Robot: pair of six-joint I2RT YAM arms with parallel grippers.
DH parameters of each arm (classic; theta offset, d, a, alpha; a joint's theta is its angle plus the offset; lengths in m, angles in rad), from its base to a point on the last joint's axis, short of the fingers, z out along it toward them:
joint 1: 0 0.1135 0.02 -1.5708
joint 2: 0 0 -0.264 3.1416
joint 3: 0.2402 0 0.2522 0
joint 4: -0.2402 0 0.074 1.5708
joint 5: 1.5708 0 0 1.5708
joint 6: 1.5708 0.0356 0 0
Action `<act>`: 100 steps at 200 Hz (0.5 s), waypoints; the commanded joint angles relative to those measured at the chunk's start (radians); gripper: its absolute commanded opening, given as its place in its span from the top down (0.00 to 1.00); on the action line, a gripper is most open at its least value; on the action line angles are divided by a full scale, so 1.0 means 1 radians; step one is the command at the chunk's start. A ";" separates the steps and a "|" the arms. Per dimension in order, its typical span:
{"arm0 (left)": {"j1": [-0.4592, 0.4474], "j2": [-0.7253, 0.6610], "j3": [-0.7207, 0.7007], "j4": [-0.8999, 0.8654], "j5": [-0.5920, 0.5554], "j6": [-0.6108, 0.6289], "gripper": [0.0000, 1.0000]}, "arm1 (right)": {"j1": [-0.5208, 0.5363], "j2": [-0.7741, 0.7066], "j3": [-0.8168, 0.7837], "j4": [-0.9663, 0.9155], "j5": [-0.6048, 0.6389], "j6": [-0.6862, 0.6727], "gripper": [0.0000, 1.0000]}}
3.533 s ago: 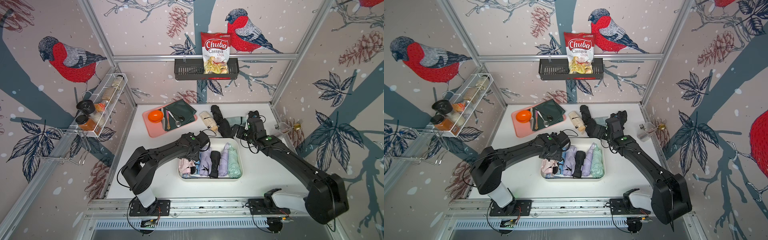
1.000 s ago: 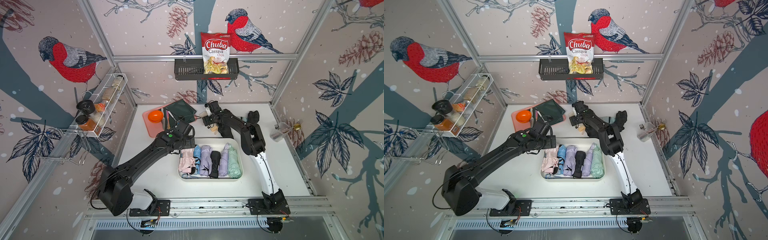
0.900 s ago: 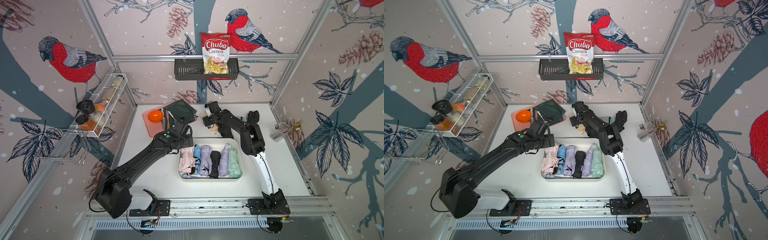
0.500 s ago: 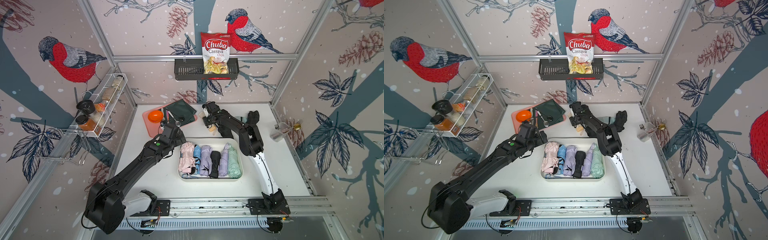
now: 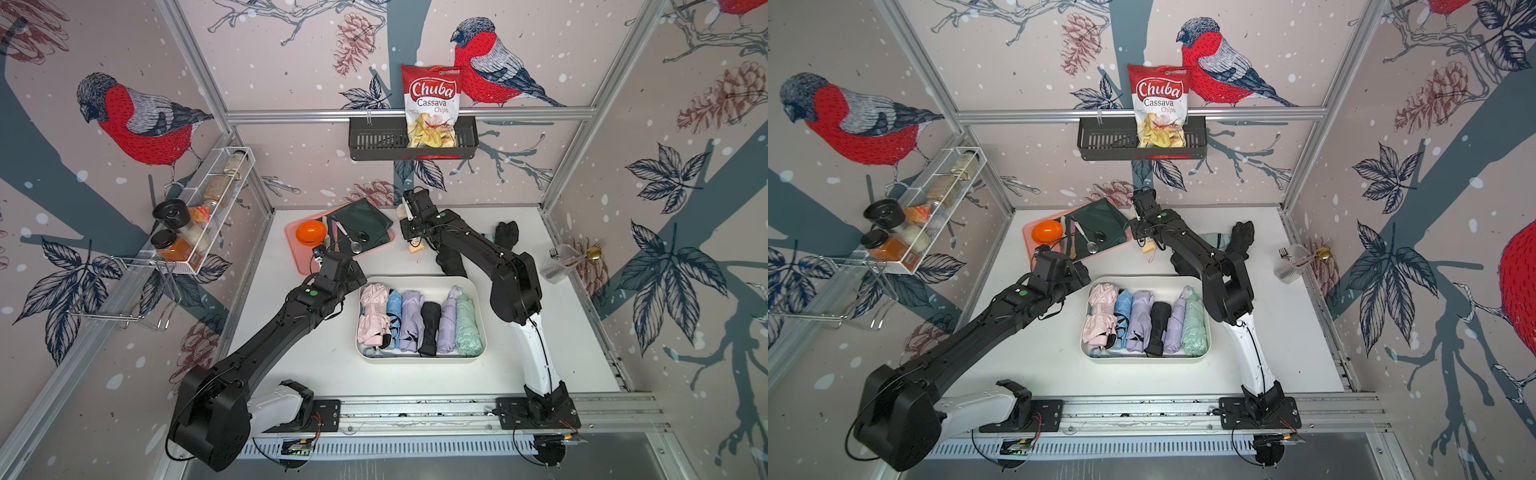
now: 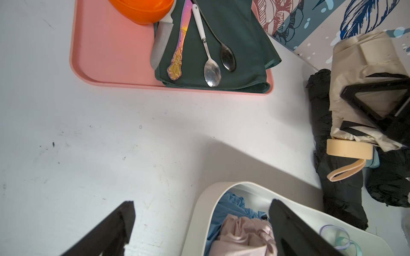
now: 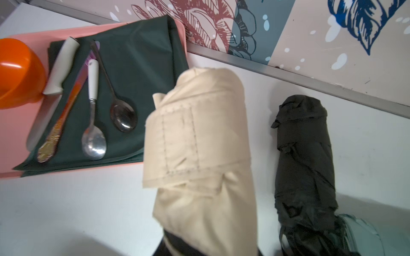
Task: Put the umbrella into the storage box
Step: Pick up the umbrella from the center of the board.
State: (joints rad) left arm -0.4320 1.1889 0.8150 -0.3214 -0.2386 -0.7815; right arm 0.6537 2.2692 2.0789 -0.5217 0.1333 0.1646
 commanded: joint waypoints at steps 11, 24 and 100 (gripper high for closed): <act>0.006 0.005 -0.005 0.066 0.026 -0.002 0.02 | 0.017 -0.091 -0.063 0.030 0.055 0.137 0.86; 0.007 0.006 -0.007 0.072 0.028 0.000 0.02 | 0.028 -0.136 -0.103 0.032 0.055 0.176 0.86; 0.012 0.059 -0.020 0.117 0.057 0.011 0.02 | 0.187 -0.499 -0.516 0.153 0.074 0.402 0.84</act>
State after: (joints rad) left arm -0.4259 1.2350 0.8013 -0.2512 -0.2012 -0.7803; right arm 0.7979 1.8668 1.6680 -0.4641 0.1864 0.4385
